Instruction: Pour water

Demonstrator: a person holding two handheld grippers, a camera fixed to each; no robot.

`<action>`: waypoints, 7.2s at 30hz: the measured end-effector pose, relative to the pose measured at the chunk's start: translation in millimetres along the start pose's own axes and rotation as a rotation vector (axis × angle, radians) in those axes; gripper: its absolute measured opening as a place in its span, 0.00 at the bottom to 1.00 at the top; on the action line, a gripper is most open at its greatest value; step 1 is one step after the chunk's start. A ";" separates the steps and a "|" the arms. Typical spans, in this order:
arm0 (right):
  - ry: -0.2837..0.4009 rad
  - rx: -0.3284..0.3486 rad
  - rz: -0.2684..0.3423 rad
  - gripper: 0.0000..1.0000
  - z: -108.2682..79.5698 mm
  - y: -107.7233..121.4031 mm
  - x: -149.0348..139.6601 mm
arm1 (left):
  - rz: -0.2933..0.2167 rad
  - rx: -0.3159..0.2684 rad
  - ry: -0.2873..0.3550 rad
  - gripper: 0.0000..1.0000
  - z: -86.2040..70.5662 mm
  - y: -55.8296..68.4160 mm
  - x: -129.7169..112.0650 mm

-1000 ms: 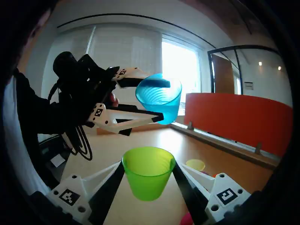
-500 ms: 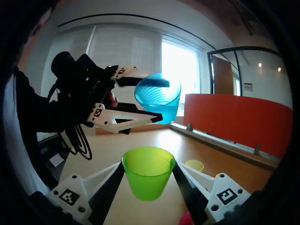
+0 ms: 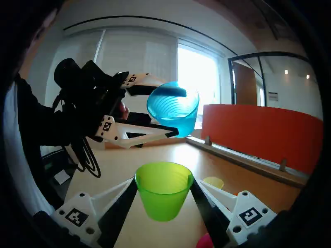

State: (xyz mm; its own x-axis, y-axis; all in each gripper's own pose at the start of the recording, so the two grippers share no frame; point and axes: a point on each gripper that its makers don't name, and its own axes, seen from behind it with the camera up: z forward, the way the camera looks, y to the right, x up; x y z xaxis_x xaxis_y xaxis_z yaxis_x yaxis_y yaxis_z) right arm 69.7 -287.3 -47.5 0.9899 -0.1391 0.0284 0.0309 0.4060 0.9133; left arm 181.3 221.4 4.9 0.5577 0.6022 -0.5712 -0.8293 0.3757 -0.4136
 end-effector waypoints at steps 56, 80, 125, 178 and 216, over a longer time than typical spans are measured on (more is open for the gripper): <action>0.001 -0.005 -0.019 0.91 -1.9 1.5 2.1 | 0.120 0.005 0.000 0.83 1.1 -2.5 5.7; 0.007 -0.007 -0.030 0.91 -2.7 1.0 6.2 | 0.154 0.005 -0.002 0.83 -0.3 1.6 7.5; 0.013 -0.009 -0.033 0.91 -1.9 1.1 7.4 | 0.252 0.005 -0.002 0.83 -0.7 0.7 13.9; 0.023 -0.015 -0.045 0.91 -3.5 0.6 10.6 | 0.339 0.001 -0.015 0.83 -2.7 -6.2 19.7; 0.035 -0.033 -0.045 0.90 -6.1 4.2 12.8 | 0.421 0.009 -0.013 0.83 2.5 -11.5 26.3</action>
State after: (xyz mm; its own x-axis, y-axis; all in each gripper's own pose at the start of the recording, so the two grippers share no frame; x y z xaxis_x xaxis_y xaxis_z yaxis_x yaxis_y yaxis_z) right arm 83.4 -281.9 -45.8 0.9916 -0.1266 -0.0269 0.0792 0.4298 0.8995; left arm 205.4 234.7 -3.6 0.1692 0.7131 -0.6803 -0.9851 0.1006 -0.1396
